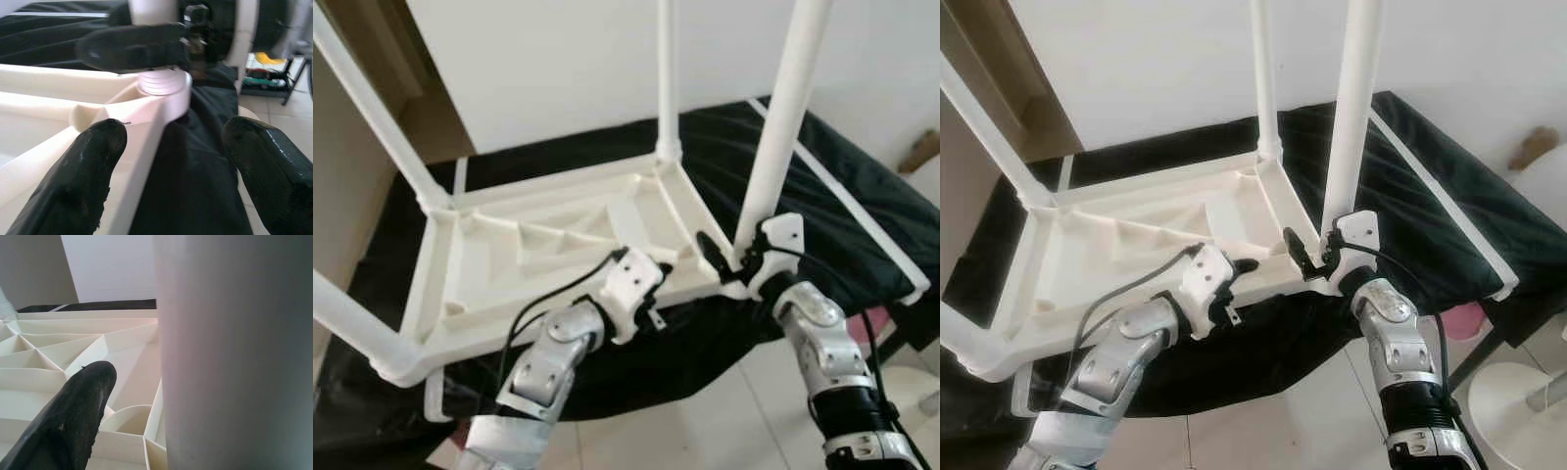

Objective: Building children table

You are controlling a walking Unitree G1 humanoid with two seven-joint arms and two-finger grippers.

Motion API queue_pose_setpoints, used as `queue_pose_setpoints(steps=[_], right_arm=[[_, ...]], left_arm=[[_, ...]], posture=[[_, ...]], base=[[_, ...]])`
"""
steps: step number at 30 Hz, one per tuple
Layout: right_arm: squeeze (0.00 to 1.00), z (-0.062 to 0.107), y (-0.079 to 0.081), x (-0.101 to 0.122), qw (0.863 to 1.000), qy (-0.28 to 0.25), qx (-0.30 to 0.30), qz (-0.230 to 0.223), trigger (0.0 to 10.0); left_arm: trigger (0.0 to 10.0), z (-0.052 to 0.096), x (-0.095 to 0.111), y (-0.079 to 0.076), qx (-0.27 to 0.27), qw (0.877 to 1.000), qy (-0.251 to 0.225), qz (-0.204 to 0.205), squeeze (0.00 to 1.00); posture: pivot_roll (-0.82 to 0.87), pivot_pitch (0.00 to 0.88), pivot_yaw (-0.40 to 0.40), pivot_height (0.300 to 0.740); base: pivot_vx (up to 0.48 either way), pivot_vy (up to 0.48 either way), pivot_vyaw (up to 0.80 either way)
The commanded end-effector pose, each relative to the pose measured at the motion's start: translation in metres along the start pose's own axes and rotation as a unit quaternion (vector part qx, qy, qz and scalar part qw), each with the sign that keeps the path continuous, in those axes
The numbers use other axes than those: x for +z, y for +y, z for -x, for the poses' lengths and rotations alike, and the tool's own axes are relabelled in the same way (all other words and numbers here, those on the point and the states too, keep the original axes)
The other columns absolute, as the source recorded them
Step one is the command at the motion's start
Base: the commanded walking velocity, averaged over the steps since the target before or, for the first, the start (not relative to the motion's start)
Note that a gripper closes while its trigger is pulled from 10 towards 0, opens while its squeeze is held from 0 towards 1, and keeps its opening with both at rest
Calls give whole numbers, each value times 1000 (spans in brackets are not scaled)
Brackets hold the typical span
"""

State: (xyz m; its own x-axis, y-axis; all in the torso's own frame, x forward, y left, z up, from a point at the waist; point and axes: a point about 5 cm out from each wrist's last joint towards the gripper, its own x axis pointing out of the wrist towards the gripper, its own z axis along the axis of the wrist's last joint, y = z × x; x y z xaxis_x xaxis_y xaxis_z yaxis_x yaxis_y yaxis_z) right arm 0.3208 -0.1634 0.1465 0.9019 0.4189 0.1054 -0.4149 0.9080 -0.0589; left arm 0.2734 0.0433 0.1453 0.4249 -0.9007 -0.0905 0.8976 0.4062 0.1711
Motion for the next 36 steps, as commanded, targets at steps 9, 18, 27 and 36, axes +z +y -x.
queue_pose_setpoints(steps=[9,18,27,36], right_arm=[[0,-10,-3,-7,998,34,58,15,0],[0,3,-9,-20,997,58,53,-7,0],[0,4,-6,-28,993,101,-62,-15,10000],[0,10,4,-33,974,120,-183,-50,10000]], left_arm=[[10000,4,-6,-1,1,1000,18,-16,0],[10000,6,-5,-1,6,1000,18,-19,0],[10000,4,-7,0,7,999,23,-21,0],[10000,4,-9,-2,9,999,27,-16,0]], posture=[[14,0,87,740],[18,0,82,740],[0,0,76,740],[-4,0,69,740]], base=[[0,0,0],[0,0,0],[0,0,0],[0,0,0]])
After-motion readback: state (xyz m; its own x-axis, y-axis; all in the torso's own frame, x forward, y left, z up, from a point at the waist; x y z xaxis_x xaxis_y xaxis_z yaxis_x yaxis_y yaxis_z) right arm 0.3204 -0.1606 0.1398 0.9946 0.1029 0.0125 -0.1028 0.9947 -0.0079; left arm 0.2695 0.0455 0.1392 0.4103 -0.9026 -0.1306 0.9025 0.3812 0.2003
